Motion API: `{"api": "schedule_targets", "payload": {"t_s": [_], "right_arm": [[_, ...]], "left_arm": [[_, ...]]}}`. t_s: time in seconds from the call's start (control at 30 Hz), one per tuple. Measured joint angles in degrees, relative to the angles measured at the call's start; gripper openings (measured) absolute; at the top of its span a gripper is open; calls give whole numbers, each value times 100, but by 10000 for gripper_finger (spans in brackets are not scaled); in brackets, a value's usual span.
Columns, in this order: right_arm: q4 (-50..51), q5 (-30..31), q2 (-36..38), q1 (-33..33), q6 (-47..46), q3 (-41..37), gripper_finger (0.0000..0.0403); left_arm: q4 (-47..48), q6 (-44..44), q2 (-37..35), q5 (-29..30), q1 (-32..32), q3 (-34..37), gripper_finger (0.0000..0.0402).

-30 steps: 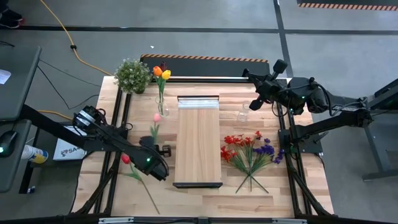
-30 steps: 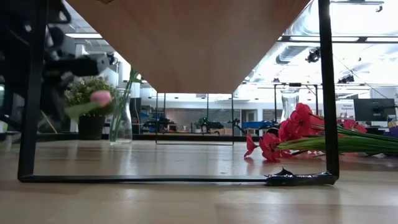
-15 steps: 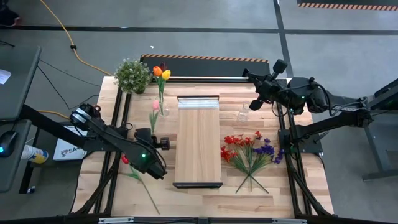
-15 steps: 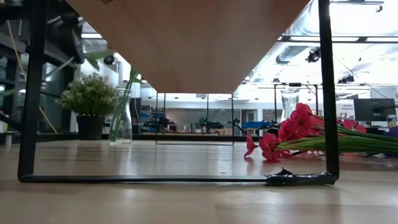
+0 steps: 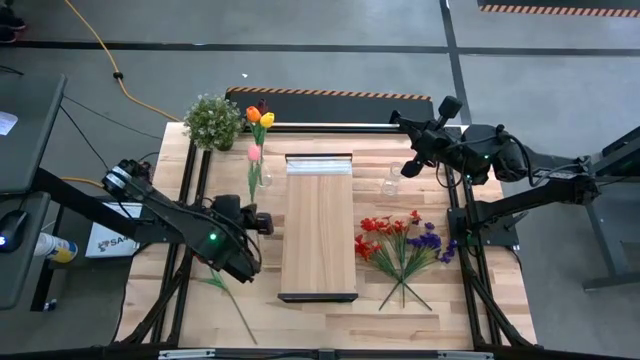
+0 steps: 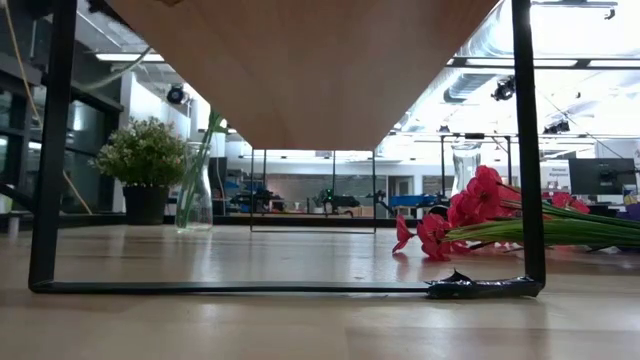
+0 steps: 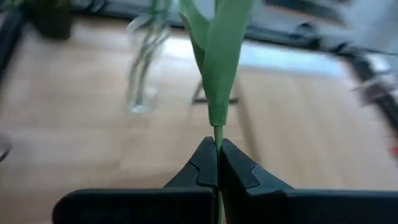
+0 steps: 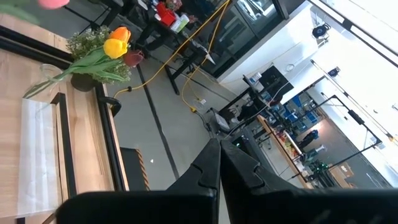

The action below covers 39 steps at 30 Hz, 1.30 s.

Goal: Pick and place flowers into a vace then onto a shelf
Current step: Put the pink tulip into the left transparent vase

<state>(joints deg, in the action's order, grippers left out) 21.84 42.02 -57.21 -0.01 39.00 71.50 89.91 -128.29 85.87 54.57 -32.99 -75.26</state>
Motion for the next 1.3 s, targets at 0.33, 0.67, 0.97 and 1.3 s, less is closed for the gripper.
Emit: {"api": "schedule_targets", "payload": {"t_s": [0.33,0.67,0.97,1.3], "right_arm": [[24,-42,0,0,0,-1,0],[23,-59,-2,0,0,0,0],[21,-56,-2,0,0,0,0],[18,-46,-2,-4,0,0,0]], "left_arm": [[14,2175,-710,2141,0,-874,32],[13,3902,-1486,3564,314,-1107,32],[13,4573,-2002,3548,1481,-1104,32],[11,4752,-2266,3550,2825,-1106,32]]}}
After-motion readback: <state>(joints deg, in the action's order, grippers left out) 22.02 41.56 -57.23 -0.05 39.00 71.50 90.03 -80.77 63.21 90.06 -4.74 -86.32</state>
